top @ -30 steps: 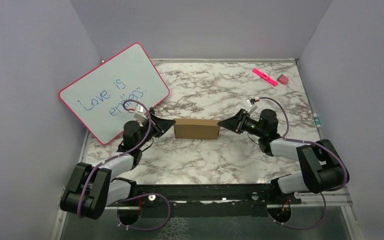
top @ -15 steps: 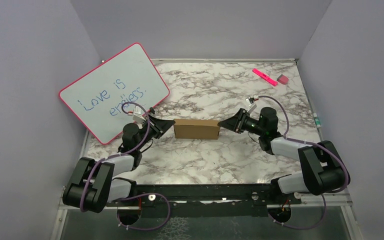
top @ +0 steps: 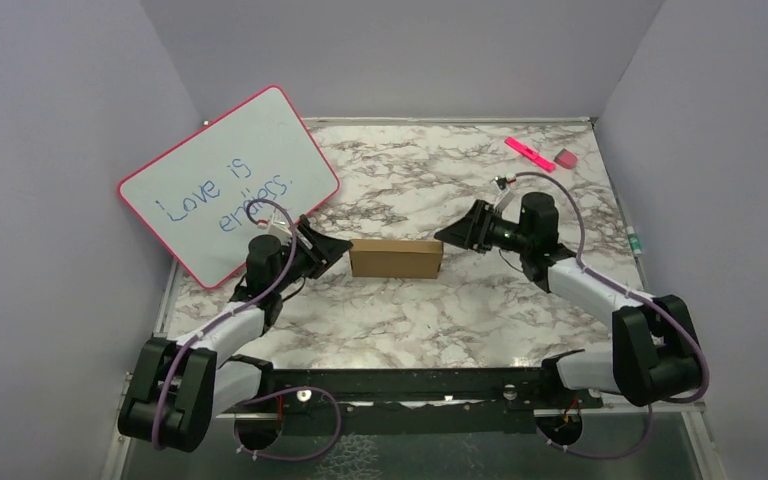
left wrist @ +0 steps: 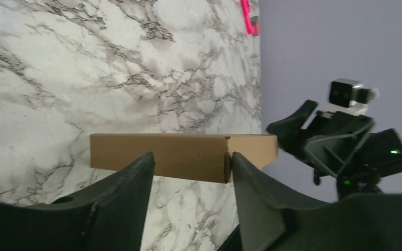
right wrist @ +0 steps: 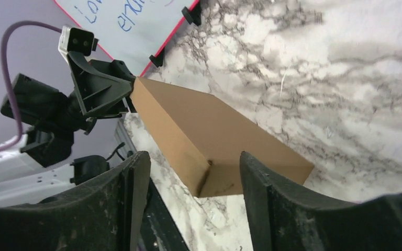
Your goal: Fold the paper box
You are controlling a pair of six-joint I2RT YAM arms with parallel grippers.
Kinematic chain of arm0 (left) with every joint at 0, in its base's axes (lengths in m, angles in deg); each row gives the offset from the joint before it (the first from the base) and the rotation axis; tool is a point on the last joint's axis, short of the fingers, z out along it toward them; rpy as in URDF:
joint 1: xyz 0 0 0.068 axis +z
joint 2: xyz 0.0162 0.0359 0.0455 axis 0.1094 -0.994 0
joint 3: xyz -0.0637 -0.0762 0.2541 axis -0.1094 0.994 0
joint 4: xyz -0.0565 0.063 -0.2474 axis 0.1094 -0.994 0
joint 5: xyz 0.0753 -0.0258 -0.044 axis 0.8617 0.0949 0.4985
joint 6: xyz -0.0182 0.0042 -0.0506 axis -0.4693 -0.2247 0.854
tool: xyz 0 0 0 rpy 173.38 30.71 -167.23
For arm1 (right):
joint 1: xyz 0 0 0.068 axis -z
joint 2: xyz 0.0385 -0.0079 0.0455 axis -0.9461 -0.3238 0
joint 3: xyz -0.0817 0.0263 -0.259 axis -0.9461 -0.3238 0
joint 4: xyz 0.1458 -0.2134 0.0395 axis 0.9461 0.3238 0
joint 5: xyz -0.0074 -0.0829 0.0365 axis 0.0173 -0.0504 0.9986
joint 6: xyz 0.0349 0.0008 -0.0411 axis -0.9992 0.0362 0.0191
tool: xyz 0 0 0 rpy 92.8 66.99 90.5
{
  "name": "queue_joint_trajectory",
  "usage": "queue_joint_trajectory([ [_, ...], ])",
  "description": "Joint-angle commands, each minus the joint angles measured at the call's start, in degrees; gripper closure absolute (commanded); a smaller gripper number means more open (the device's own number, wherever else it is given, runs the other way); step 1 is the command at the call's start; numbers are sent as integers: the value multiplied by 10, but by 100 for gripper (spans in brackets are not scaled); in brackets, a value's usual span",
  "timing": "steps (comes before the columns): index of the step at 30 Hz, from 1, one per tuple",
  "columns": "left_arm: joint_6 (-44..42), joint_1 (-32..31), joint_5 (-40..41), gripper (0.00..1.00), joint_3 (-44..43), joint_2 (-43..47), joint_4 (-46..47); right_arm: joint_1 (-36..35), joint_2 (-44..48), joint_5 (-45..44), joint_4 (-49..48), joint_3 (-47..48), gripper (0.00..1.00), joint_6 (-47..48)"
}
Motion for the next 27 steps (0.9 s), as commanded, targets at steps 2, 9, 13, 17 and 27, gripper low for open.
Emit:
queue_joint_trajectory([
  [2,-120,-2,59,32,-95,74,-272,2,55,-23,143,91,22,115],
  [9,-294,-2,153,19,-241,176,-484,-31,50,-6,300,204,11,266],
  [13,-411,-1,202,11,-286,226,-565,-100,27,-24,388,265,0,390],
  [17,-474,-2,236,1,-273,284,-578,-166,-6,-68,458,329,0,512],
  [27,-490,-19,380,1,-215,366,-587,-255,-160,-191,607,480,0,718],
])
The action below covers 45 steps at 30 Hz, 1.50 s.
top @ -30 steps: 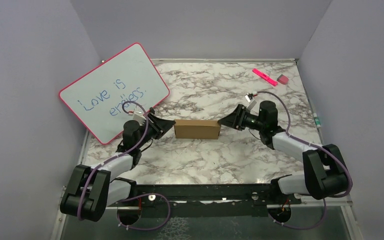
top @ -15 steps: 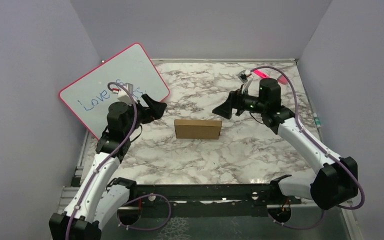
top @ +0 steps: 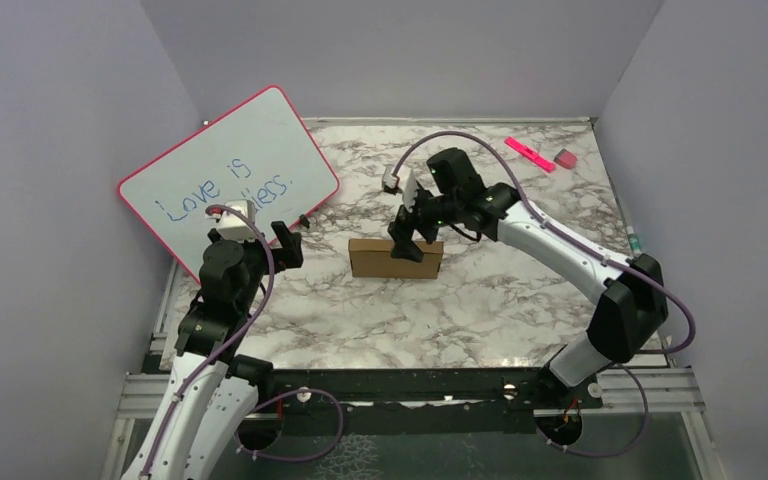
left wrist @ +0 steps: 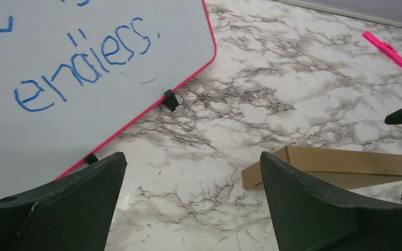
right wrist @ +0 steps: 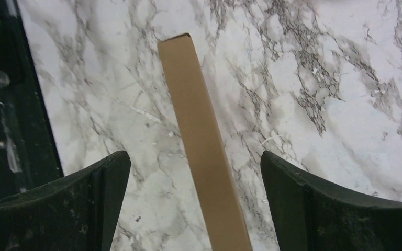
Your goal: Fold the paper box
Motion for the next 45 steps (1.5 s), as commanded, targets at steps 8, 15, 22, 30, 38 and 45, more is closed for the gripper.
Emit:
queue_joint_trajectory([
  [8,-33,-42,157,1,5,43,-32,-69,-106,-132,87,81,5,179],
  [15,-38,-59,171,1,8,56,-33,-102,-156,-181,95,110,24,206],
  [22,-41,-69,178,1,8,66,-35,-138,-115,-303,76,76,56,222],
  [30,-44,-70,175,1,9,73,-35,-188,-37,-478,-105,-74,82,298],
  [38,-48,-68,185,1,10,87,-32,-192,-45,-553,-453,-261,80,453],
  [45,-49,-65,181,1,13,91,-27,-226,-70,-569,-454,-293,41,399],
])
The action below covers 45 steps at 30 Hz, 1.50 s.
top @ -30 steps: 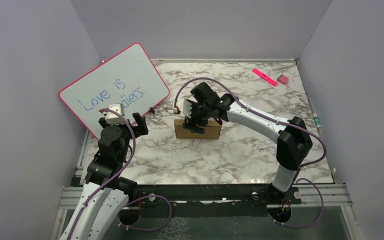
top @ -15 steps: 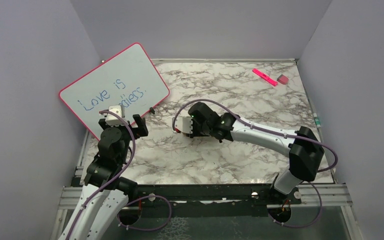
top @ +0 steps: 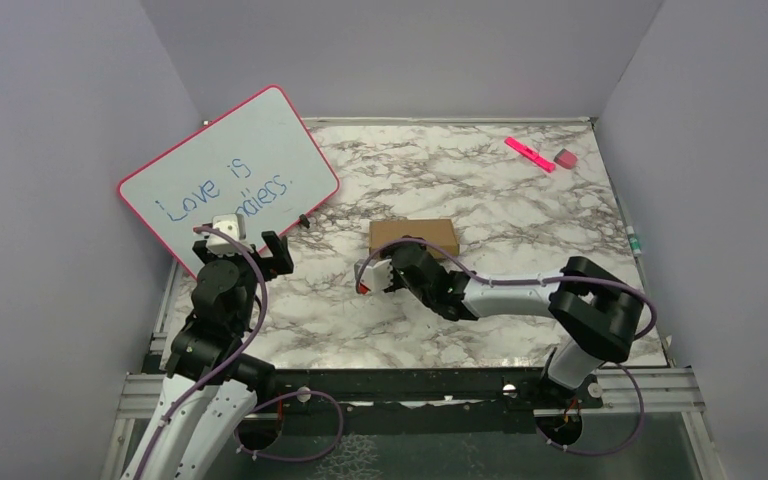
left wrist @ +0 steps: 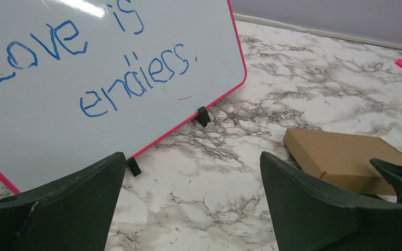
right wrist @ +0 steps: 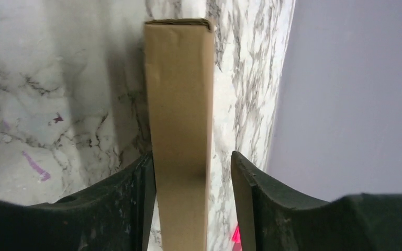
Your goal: Fold the paper box
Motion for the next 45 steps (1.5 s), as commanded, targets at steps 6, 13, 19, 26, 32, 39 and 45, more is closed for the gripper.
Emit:
queue_joint_trajectory([
  [6,-8,3,-6,1,4,7,14,-47,28,-1,127,15,17,-135],
  [13,-8,3,-41,1,5,11,20,-48,77,69,276,75,0,-286],
  [19,-6,3,-55,1,3,12,23,13,93,84,253,105,0,-426],
  [26,10,3,-36,1,-5,39,17,169,163,116,235,86,0,-588],
  [32,25,2,-28,1,-5,124,-2,305,310,117,265,30,0,-705],
  [39,36,3,2,1,-21,183,-37,348,516,13,325,-33,0,-777],
  [45,49,2,34,1,-33,193,-36,348,654,-4,355,-68,0,-773],
])
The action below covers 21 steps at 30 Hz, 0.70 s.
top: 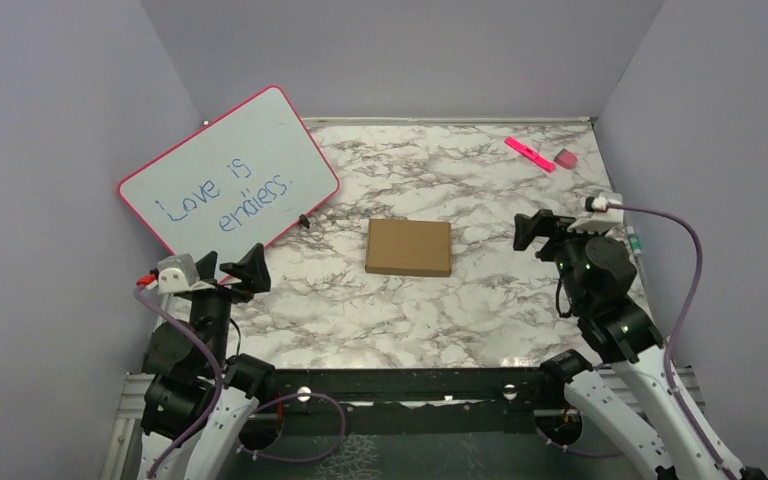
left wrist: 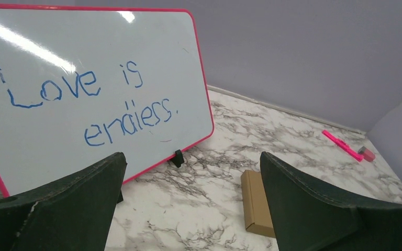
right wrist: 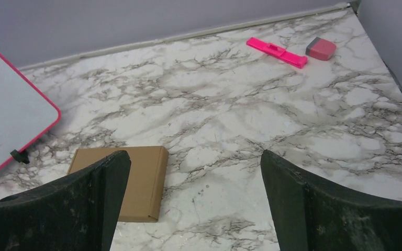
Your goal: Fold the paper box
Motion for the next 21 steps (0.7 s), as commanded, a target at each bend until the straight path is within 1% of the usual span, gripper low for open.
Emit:
queue_joint_trajectory([
  [1,14,2,44,1,-17,8,-5,0,74,-38,46,-23,0,-19],
  [4,20,2,64,1,-2,6,4,0,117,-36,48,-34,0,-26],
  [7,18,3,71,1,1,0,18,0,146,-33,30,-48,0,-27],
  [13,9,3,90,1,6,3,19,0,140,-28,28,-45,0,-26],
  [21,13,8,77,1,4,-9,19,0,143,-32,30,-44,0,-28],
])
